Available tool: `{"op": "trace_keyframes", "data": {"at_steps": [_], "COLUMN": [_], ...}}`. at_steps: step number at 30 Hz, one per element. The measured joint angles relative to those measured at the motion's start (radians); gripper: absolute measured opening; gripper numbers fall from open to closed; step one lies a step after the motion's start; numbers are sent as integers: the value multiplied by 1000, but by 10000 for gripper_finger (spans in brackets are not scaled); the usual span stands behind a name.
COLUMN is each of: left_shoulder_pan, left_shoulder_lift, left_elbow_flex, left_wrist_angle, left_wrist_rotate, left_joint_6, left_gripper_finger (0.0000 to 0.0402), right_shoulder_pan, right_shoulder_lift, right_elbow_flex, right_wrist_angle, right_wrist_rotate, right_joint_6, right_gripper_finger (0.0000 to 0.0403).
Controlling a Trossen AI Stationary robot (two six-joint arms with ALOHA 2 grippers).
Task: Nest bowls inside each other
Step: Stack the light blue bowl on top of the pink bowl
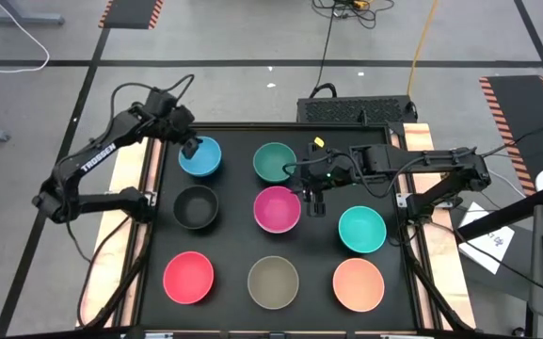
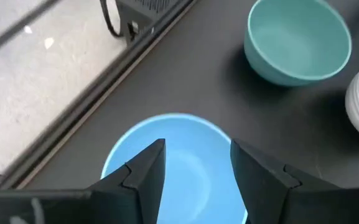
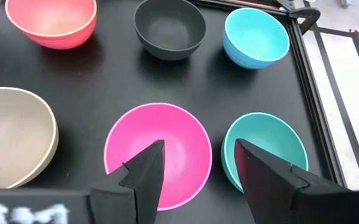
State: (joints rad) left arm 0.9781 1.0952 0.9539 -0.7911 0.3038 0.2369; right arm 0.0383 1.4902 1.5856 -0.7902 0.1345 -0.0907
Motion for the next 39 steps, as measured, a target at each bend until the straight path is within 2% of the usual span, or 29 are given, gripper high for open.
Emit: {"op": "trace_keyframes", "data": {"at_steps": [8,18,24,30,39], "left_shoulder_pan": [-19,-118,-150,-172,-224], "left_shoulder_lift": [44,95,161,217,226], "left_elbow_flex": [0,0,0,0,0], "left_wrist_angle": [-144,-168,-170,-169,-152], "left_wrist_rotate": [-27,-55,-126,-125,-86], "left_joint_6": [29,40,23,23,22], "left_gripper_finger": [187,187,186,187,186], "right_shoulder_pan": [-5,-5,-5,-5,-5], "right_shoulder_lift": [0,0,0,0,0], "right_elbow_flex": [0,0,0,-1,-21], "right_wrist_angle": [6,13,12,3,17], "right_wrist_rotate": [0,0,0,-4,-4], "right_joint_6": [12,23,27,38,44], "right_gripper_finger": [187,187,187,187,187]}}
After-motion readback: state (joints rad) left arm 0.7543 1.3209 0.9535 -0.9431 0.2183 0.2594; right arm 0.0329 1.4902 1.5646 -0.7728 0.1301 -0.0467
